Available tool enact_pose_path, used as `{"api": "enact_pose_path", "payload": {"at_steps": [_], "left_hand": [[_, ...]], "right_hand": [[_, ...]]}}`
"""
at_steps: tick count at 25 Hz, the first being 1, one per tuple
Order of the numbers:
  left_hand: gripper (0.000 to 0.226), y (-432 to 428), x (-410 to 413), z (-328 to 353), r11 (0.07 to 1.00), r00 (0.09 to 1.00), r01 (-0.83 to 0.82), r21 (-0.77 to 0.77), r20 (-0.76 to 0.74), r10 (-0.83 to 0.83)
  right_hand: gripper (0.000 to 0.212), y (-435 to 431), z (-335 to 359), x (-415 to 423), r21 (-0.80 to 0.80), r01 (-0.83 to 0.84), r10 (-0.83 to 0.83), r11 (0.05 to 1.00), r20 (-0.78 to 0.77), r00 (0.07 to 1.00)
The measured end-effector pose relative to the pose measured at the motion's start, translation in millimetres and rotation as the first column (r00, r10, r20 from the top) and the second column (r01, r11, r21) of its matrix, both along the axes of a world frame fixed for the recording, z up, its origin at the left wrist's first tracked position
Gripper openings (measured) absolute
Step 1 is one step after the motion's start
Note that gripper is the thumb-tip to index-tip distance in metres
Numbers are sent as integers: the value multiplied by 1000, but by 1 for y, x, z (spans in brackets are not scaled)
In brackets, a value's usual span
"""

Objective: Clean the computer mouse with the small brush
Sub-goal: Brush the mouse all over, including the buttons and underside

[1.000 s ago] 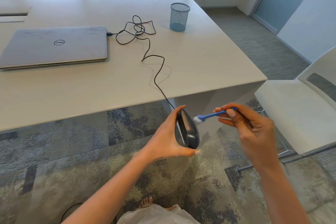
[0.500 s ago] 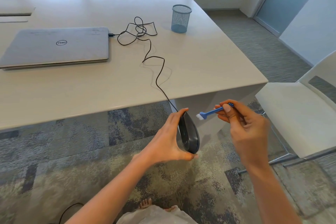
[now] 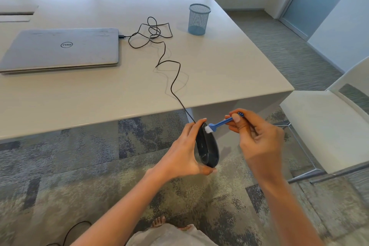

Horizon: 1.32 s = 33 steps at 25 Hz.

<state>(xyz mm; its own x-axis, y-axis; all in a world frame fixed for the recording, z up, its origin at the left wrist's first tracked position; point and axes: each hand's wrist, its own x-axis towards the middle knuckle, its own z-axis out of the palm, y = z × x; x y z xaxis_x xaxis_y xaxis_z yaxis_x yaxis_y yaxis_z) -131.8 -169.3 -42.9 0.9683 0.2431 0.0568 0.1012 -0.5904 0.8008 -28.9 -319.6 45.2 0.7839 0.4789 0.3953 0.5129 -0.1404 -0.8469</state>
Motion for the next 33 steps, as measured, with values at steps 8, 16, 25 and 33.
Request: {"api": "enact_pose_path", "payload": {"at_steps": [8, 16, 25, 33], "left_hand": [[128, -3, 1, 2, 1000, 1000, 8, 17, -6, -8], [130, -4, 2, 2, 998, 999, -26, 58, -25, 27], [129, 0, 4, 1, 989, 989, -140, 55, -30, 141], [130, -2, 6, 1, 975, 975, -221, -10, -4, 221]], "right_hand": [[15, 1, -1, -2, -54, 84, -76, 995, 144, 987], [12, -3, 2, -4, -112, 101, -68, 989, 261, 963], [13, -21, 2, -12, -95, 148, -120, 984, 257, 959], [12, -33, 4, -21, -120, 159, -136, 980, 180, 974]]}}
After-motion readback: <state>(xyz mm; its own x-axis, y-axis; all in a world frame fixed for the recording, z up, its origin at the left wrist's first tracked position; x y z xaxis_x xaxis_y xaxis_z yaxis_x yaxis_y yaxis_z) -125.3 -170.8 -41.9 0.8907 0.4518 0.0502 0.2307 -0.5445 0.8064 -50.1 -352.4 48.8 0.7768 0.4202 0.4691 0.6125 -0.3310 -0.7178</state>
